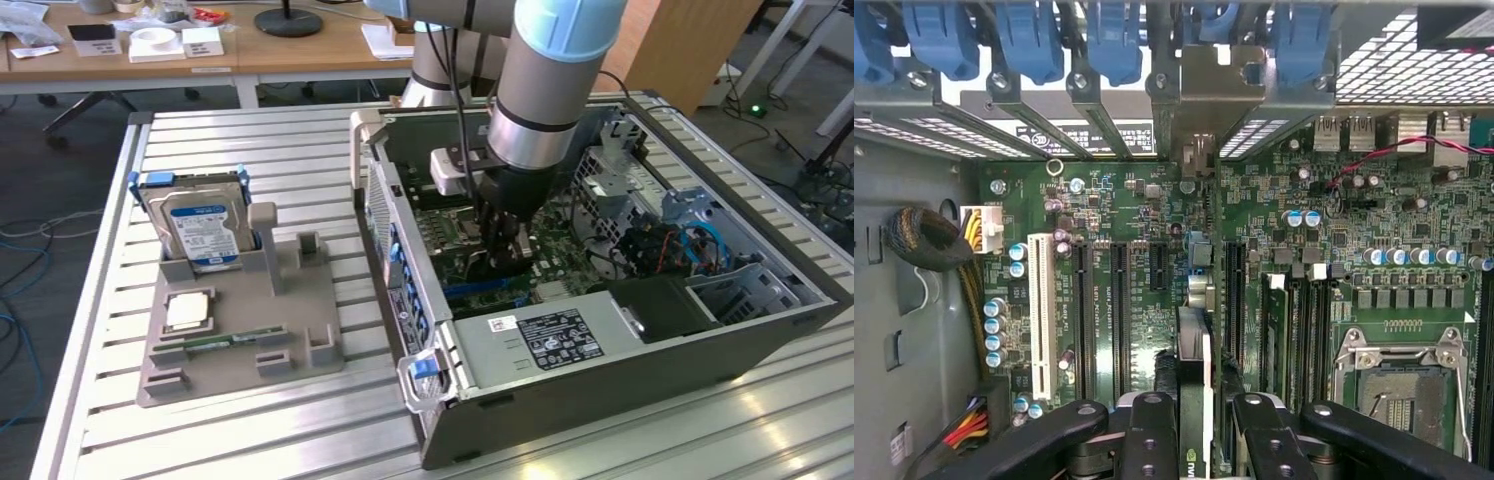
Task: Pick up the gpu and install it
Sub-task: 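Insert the gpu into the slot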
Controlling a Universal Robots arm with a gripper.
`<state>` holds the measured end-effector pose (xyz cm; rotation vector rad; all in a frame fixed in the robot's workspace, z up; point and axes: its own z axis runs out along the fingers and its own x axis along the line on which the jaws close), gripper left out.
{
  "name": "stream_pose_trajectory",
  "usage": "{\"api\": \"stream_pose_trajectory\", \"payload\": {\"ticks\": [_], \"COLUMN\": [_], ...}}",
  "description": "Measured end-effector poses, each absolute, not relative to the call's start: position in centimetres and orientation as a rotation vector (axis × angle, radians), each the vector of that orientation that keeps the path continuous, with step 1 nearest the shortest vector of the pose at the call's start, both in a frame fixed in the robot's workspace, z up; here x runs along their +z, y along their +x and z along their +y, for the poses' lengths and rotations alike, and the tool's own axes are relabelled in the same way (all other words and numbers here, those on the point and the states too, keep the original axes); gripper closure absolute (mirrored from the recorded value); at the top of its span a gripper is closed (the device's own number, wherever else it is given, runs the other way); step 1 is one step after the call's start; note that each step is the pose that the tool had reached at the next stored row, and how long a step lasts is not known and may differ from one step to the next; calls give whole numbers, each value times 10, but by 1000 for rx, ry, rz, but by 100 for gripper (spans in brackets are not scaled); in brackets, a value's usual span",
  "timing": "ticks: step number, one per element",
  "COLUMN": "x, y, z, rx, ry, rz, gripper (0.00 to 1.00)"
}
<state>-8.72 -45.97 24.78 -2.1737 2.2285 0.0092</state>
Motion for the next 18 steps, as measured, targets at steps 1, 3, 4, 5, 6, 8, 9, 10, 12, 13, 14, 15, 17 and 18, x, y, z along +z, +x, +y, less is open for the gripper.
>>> {"api": "stream_pose_trajectory", "payload": {"ticks": [1, 3, 4, 5, 6, 8, 9, 10, 12, 13, 14, 15, 17, 18], "x": [248, 248, 248, 248, 247, 246, 245, 245, 245, 245, 245, 245, 245, 245], "y": [-87, -87, -87, -87, -87, -87, -87, -87, -87, -87, -87, -87, -87, -87], "z": [-460, -460, -460, -460, -460, -460, -460, -460, -460, -460, -460, -460, -460, -460], "rx": [9, 9, 9, 9, 9, 9, 9, 9, 8, 9, 9, 9, 9, 9], "ry": [-2172, -2172, -2172, -2172, -2171, -2171, -2171, -2171, -2171, -2171, -2171, -2171, -2171, -2171], "rz": [2230, 2231, 2231, 2231, 2232, 2232, 2232, 2232, 2232, 2232, 2232, 2232, 2232, 2232], "gripper": [74, 74, 74, 74, 74, 74, 74, 74, 74, 74, 74, 74, 74, 74]}}
